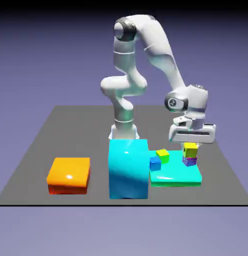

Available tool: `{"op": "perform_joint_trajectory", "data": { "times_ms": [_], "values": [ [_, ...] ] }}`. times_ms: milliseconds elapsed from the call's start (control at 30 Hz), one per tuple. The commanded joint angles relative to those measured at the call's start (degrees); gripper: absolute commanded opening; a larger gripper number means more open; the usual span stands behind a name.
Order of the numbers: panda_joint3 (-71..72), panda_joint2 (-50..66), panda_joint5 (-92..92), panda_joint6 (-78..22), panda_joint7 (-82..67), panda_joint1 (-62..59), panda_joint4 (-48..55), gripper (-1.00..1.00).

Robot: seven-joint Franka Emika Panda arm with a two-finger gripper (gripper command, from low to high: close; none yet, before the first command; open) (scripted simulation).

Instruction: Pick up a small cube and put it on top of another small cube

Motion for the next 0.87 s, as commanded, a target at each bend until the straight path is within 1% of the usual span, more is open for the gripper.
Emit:
{"op": "perform_joint_trajectory", "data": {
  "times_ms": [0, 100, 167, 833],
  "values": [
    [-0.76, -1.79, 2.47, -0.06, -1.49, 1.06, -0.93, -1.0],
    [-3.09, -7.16, 9.96, -0.11, -6.02, 6.44, -3.72, -1.0],
    [-3.19, -7.39, 10.29, -0.11, -6.21, 6.68, -3.84, -1.0],
    [32.05, 12.51, -27.21, 4.09, 20.93, -34.82, -0.61, -1.0]
  ]
}}
